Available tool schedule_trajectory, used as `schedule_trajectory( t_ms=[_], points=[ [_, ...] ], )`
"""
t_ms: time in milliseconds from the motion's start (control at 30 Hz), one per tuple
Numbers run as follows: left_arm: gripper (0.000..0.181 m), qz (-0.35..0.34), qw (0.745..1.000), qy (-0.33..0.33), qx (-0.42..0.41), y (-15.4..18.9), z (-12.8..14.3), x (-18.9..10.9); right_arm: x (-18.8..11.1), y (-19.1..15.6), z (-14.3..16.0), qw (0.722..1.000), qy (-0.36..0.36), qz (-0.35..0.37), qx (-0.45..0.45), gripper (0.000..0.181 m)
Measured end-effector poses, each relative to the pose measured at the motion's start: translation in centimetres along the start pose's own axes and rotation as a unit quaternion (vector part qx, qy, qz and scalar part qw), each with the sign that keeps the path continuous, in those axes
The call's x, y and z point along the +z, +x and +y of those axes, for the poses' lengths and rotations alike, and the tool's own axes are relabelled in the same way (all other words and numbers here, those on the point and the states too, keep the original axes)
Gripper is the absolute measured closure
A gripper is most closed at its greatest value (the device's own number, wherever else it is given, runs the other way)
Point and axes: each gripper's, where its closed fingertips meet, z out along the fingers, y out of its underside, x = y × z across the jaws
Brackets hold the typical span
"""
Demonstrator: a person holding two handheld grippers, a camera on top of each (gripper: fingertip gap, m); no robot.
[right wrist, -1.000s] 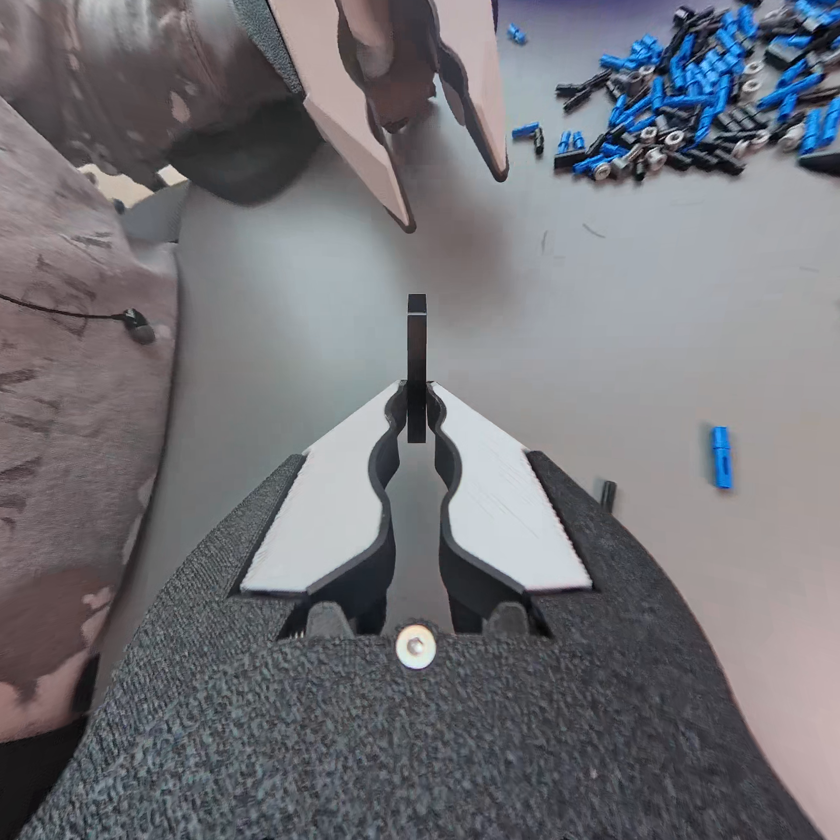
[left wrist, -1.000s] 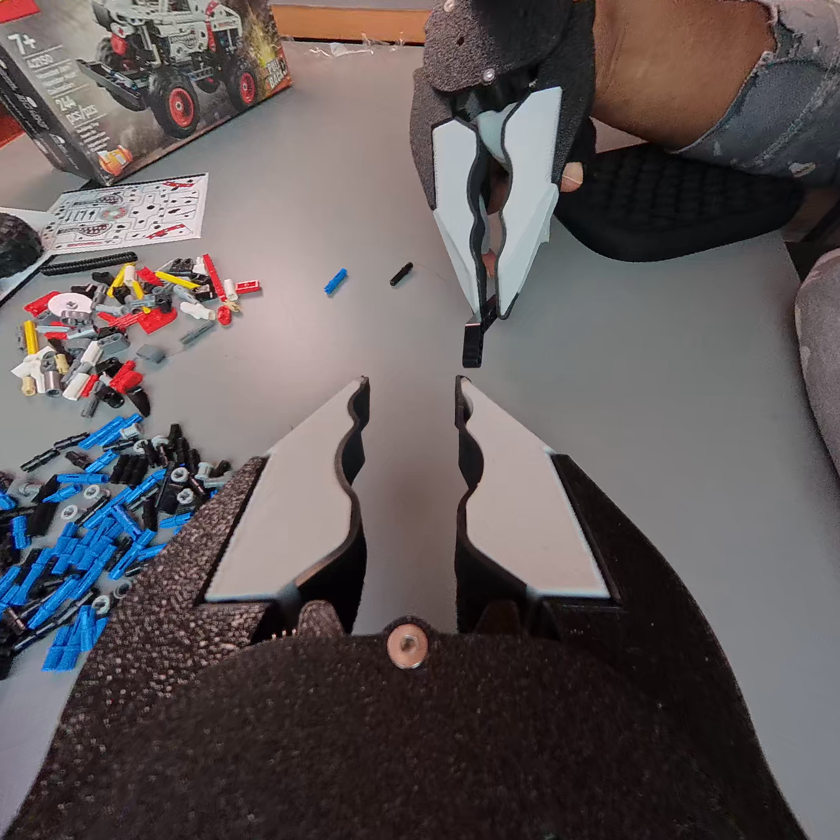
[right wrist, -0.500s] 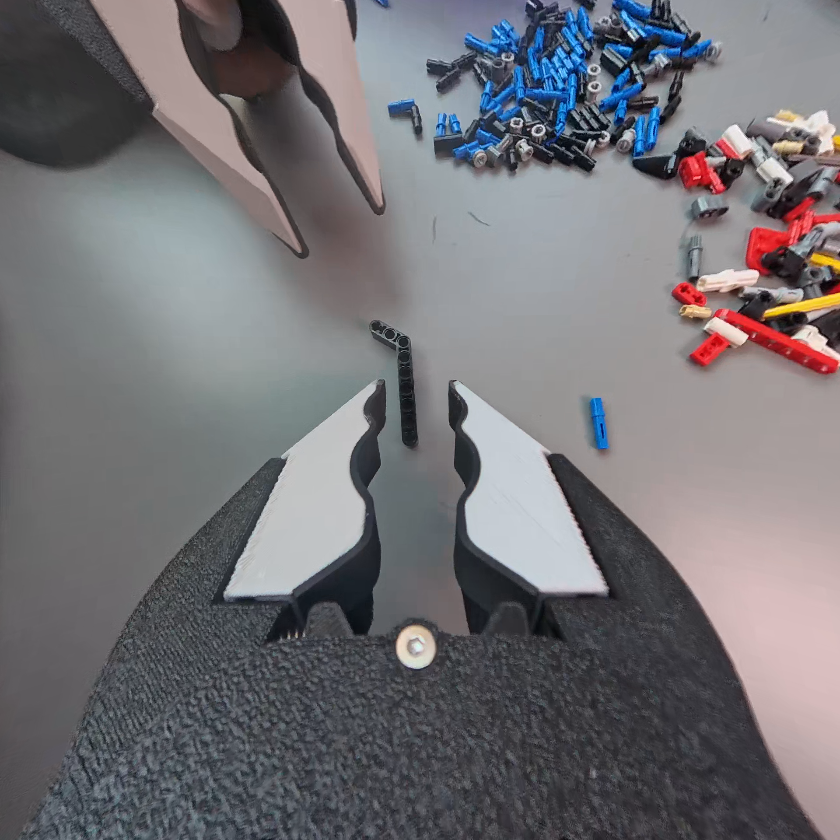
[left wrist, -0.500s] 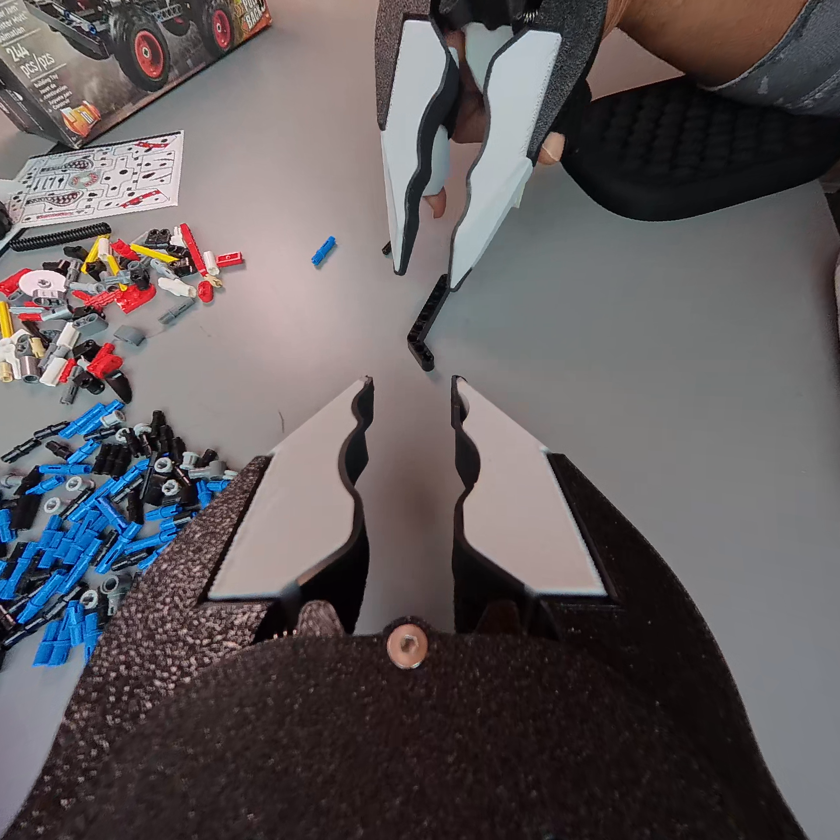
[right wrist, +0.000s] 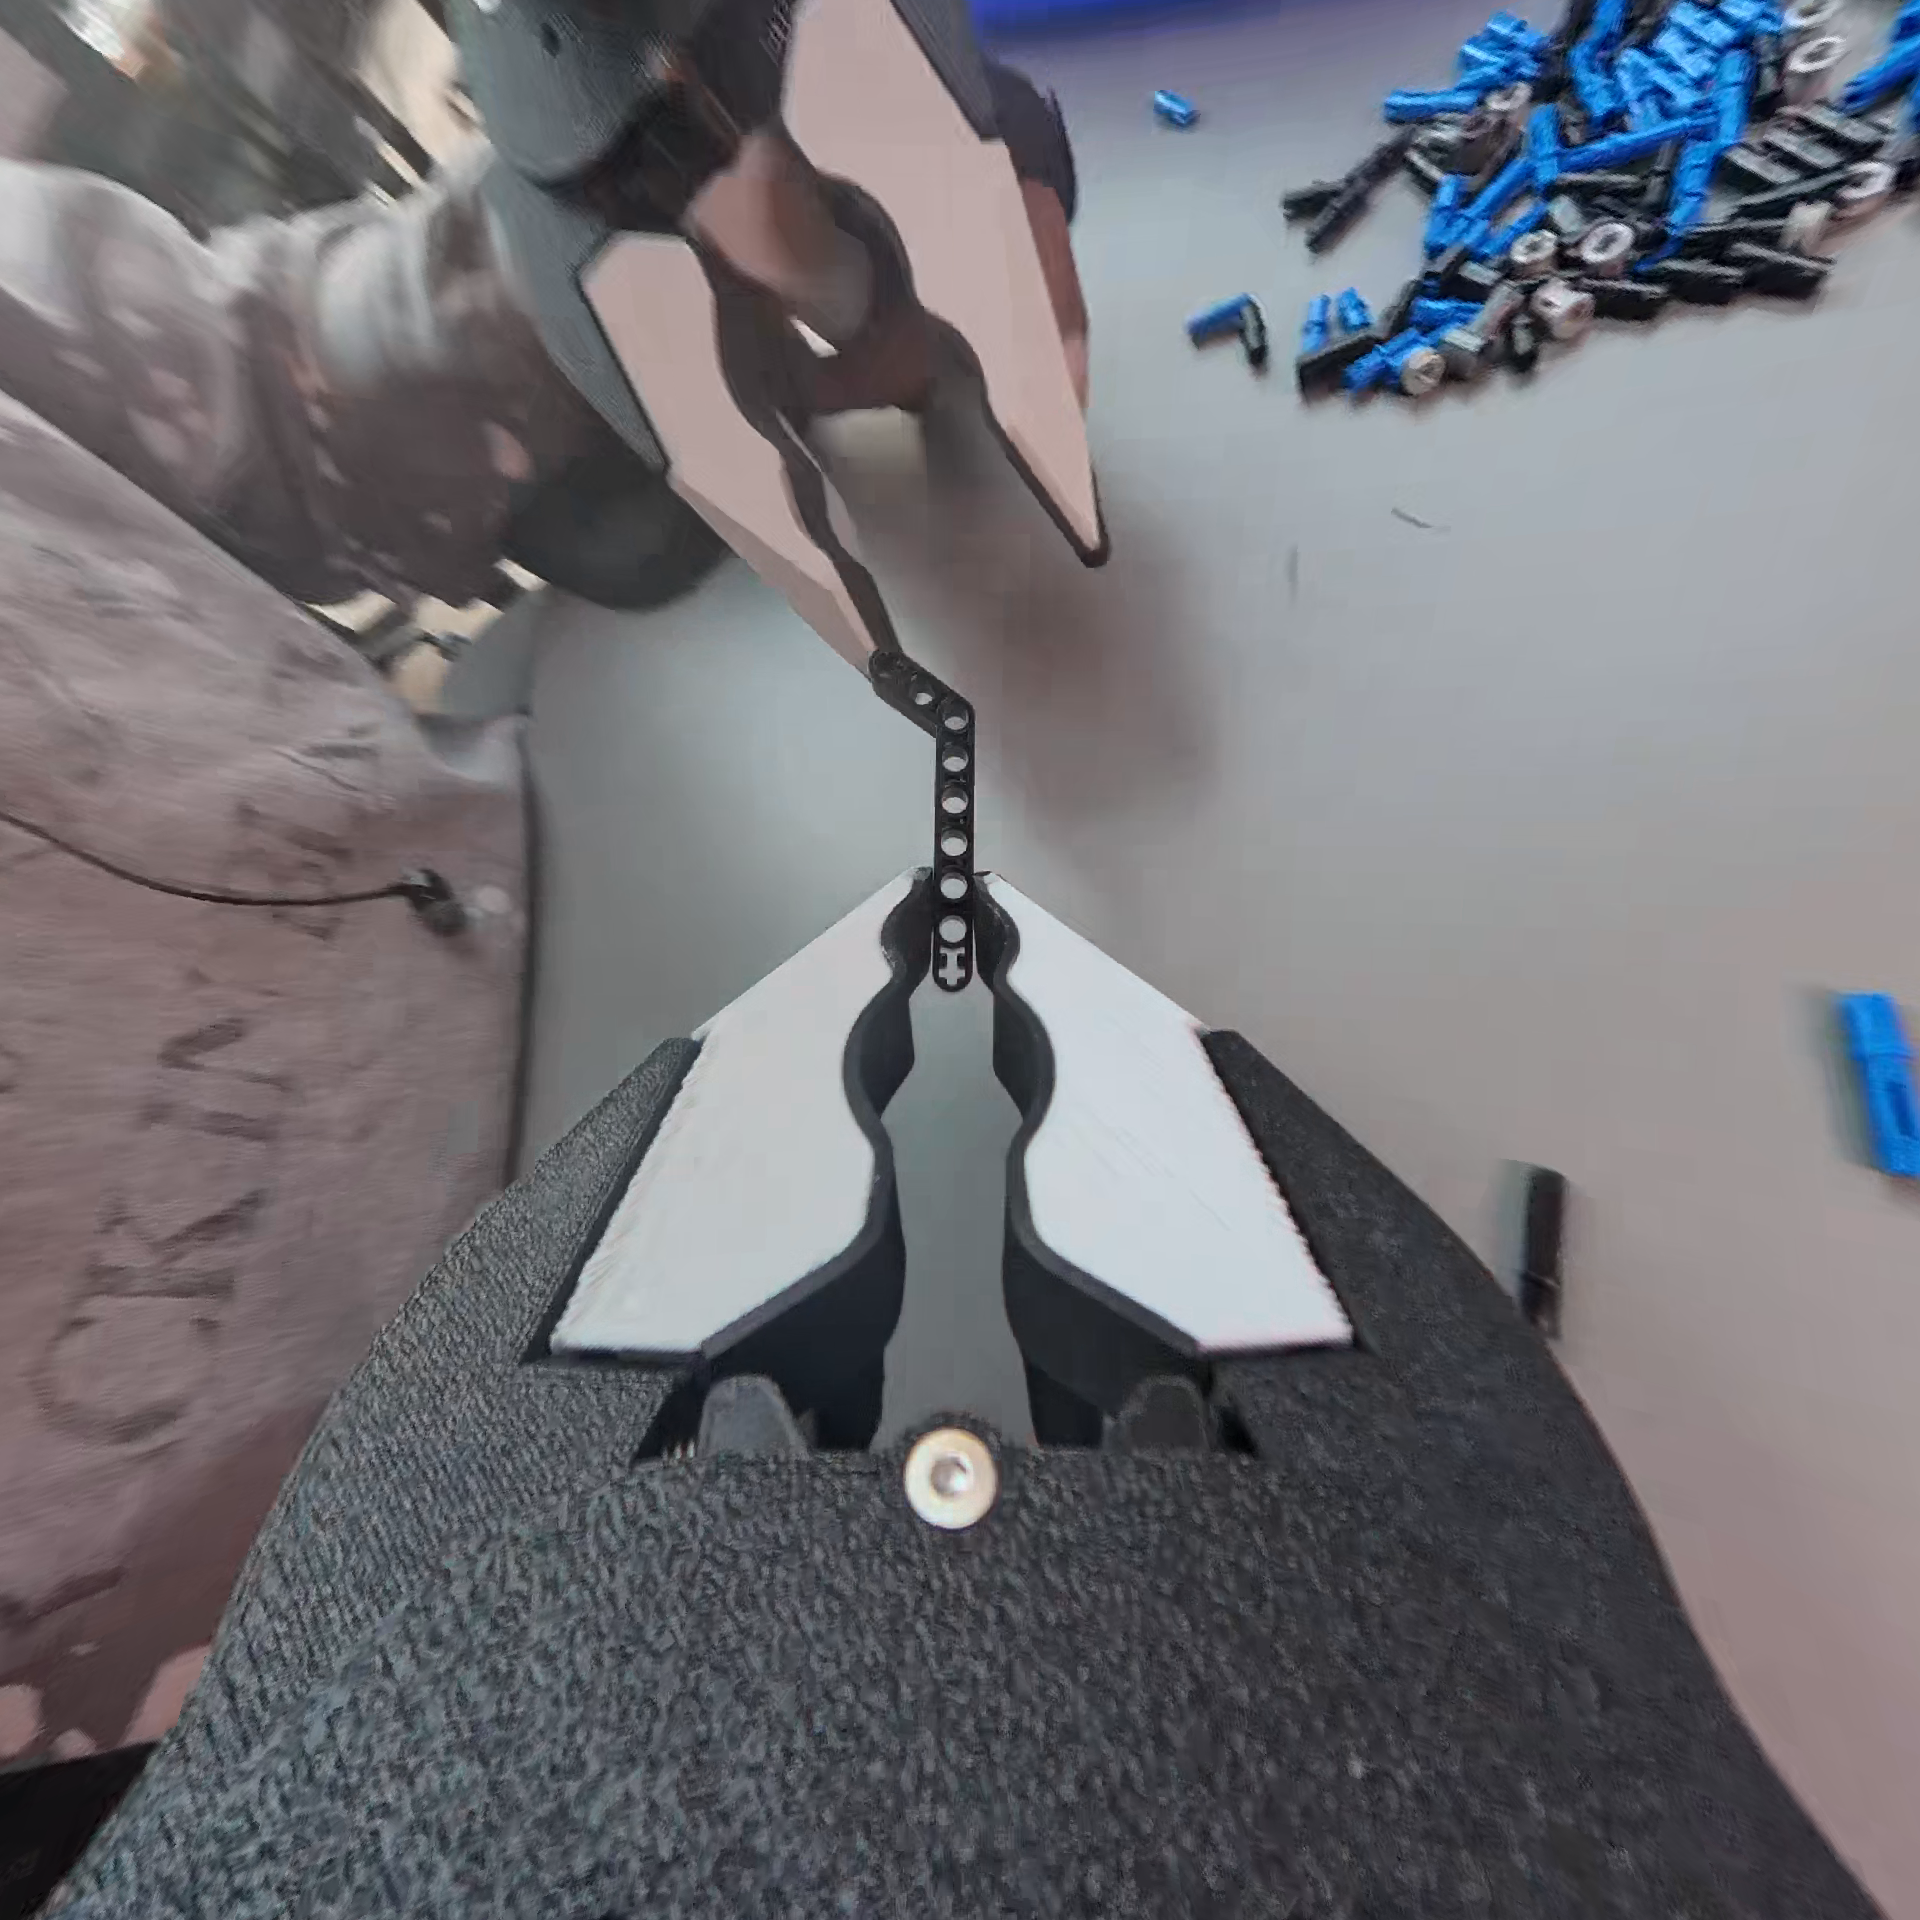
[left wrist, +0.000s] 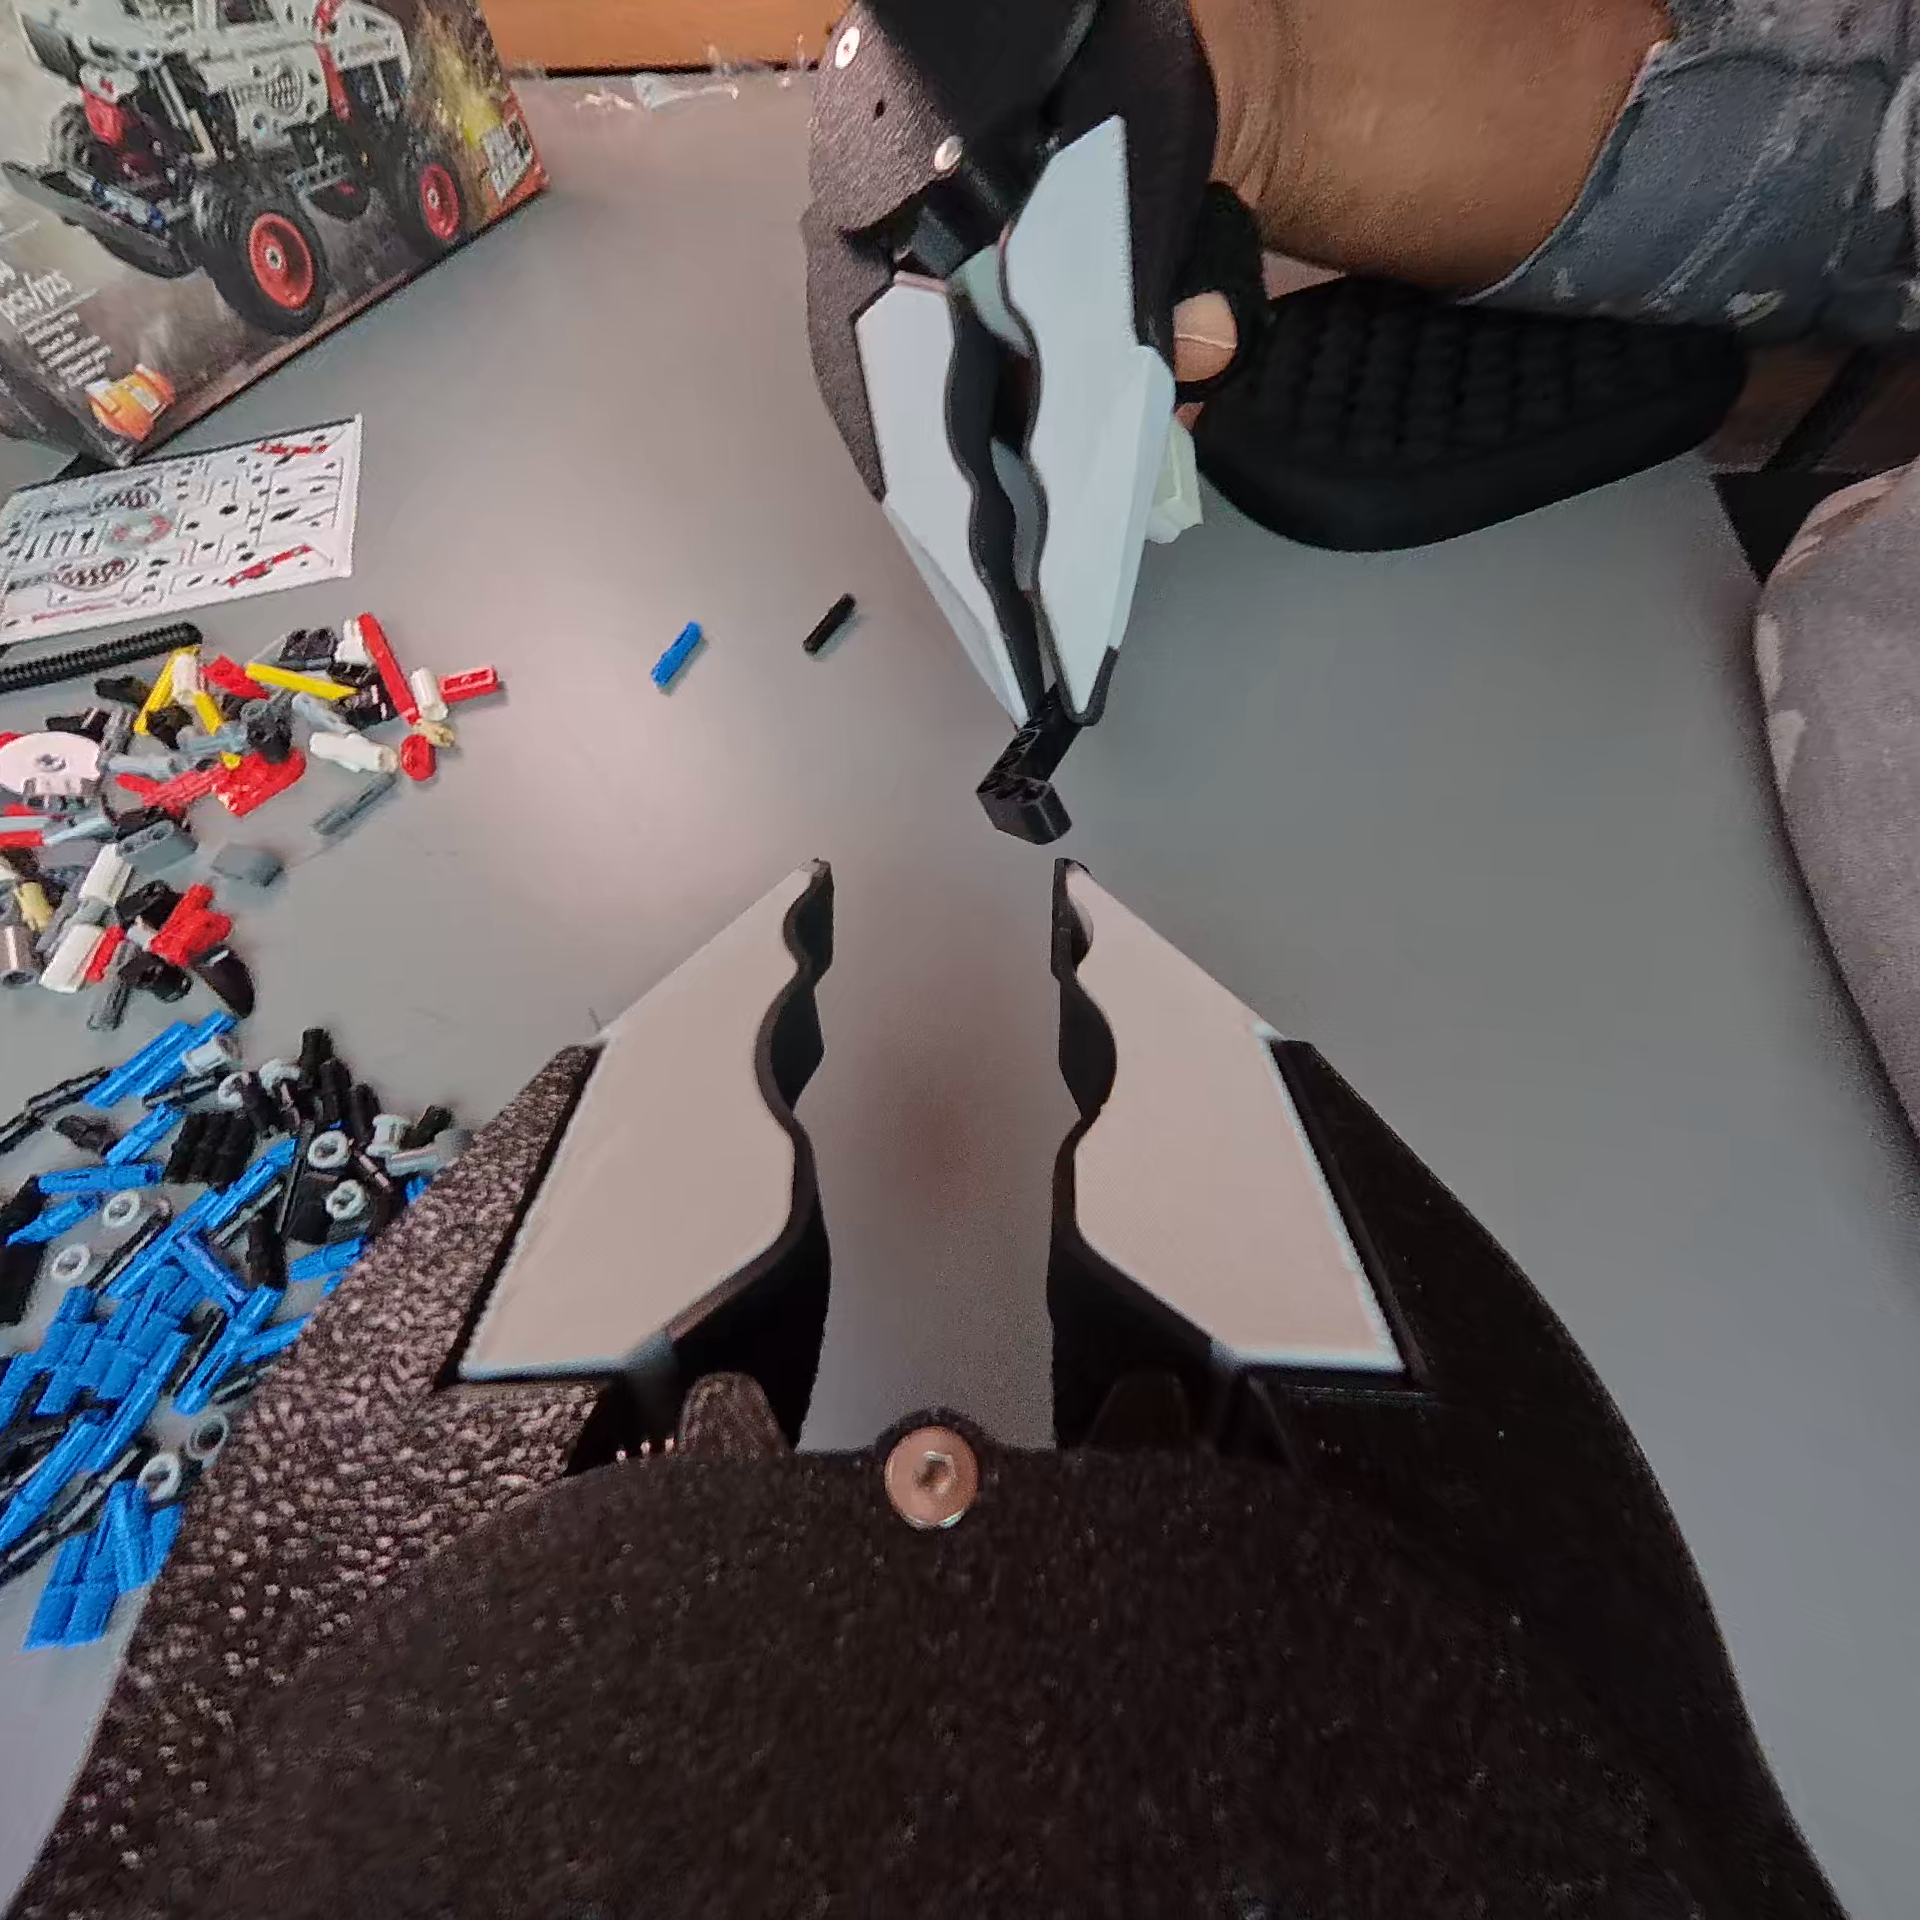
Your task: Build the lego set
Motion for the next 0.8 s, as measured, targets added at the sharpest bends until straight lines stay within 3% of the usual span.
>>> schedule_trajectory(
  t_ms=[33,133,267,300,400,500,633,700,800],
  points=[
    [0.139,0.012,1.0,0.015,0.007,0.6,-0.6,-0.1,-0.1,-0.9,-0.9,0.999,0.029,-0.038,0.019,0.174],
    [0.145,0.05,0.996,0.065,0.028,2.4,-2.5,-0.8,-0.7,-2.4,-2.6,0.988,0.083,-0.112,0.065,0.174],
    [0.158,0.039,0.992,0.11,0.04,2.7,-4.4,-1.6,-0.9,-3.9,-2.6,0.975,0.09,-0.184,0.09,0.174],
    [0.167,0.043,0.992,0.115,0.041,2.9,-4.6,-1.7,-0.9,-4.2,-2.7,0.971,0.093,-0.198,0.094,0.174],
    [0.168,0.051,0.991,0.118,0.026,2.9,-4.9,-1.9,-0.6,-4.6,-2.8,0.968,0.093,-0.21,0.098,0.174],
    [0.169,0.04,0.99,0.132,0.011,2.2,-5.3,-2.3,-0.8,-4.0,-3.5,0.978,0.116,-0.166,0.048,0.173],
    [0.169,0.03,0.984,0.174,0.012,1.7,-6.4,-3.3,-0.8,-4.5,-4.5,0.983,0.135,-0.077,-0.096,0.163],
    [0.169,0.034,0.982,0.185,0.014,1.9,-6.7,-3.6,-0.3,-4.8,-4.6,0.978,0.132,-0.036,-0.158,0.167],
    [0.169,0.028,0.98,0.197,-0.002,1.4,-7.0,-3.9,-0.2,-4.4,-5.1,0.975,0.145,-0.01,-0.17,0.169]
  ],
)
